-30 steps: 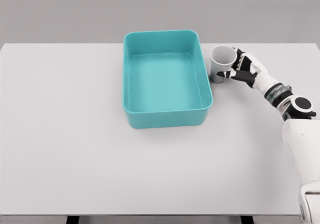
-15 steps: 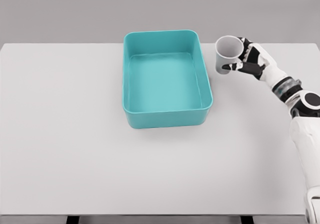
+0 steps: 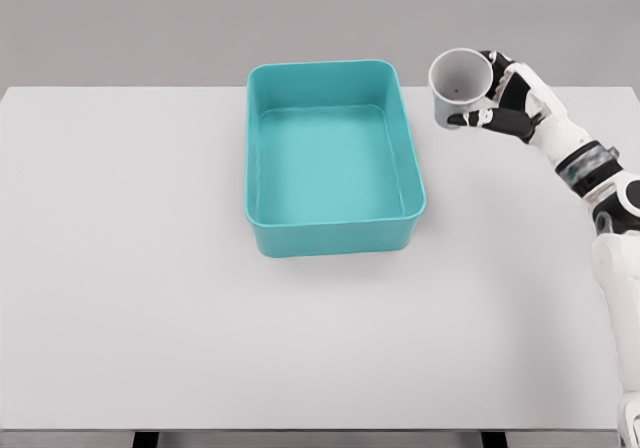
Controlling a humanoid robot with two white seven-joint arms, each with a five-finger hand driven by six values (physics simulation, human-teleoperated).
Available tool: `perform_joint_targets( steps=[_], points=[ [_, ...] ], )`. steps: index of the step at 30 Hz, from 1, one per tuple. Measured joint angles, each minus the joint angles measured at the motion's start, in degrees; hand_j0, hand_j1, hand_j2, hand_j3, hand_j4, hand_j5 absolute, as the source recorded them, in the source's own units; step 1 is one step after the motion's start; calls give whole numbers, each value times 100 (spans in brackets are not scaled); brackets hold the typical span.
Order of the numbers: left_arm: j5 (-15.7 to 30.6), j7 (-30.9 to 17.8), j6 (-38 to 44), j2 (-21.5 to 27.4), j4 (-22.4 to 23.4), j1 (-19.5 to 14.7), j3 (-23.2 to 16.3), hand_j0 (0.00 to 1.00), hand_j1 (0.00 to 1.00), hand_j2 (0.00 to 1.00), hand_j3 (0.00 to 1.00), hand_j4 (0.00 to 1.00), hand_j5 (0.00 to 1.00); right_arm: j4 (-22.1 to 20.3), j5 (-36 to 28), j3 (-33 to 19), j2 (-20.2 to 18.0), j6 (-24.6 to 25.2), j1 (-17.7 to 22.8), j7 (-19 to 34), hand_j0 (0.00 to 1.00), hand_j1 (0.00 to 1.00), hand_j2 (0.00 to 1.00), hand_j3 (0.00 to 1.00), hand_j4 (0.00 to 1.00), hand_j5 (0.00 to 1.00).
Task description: Put the paper cup into the basket with your right arm
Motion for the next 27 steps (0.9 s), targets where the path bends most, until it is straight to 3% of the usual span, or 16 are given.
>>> perform_joint_targets(
  steps=[12, 27],
  points=[
    [0, 0, 0, 0, 0, 0, 0, 100, 100, 100, 100, 100, 100, -724, 29, 38, 8, -42, 150, 0, 57, 57, 57, 57, 57, 57],
    [0, 0, 0, 0, 0, 0, 0, 100, 100, 100, 100, 100, 100, -1374, 752, 298, 75, -34, 114, 1, 57, 57, 57, 57, 57, 57]
  ],
)
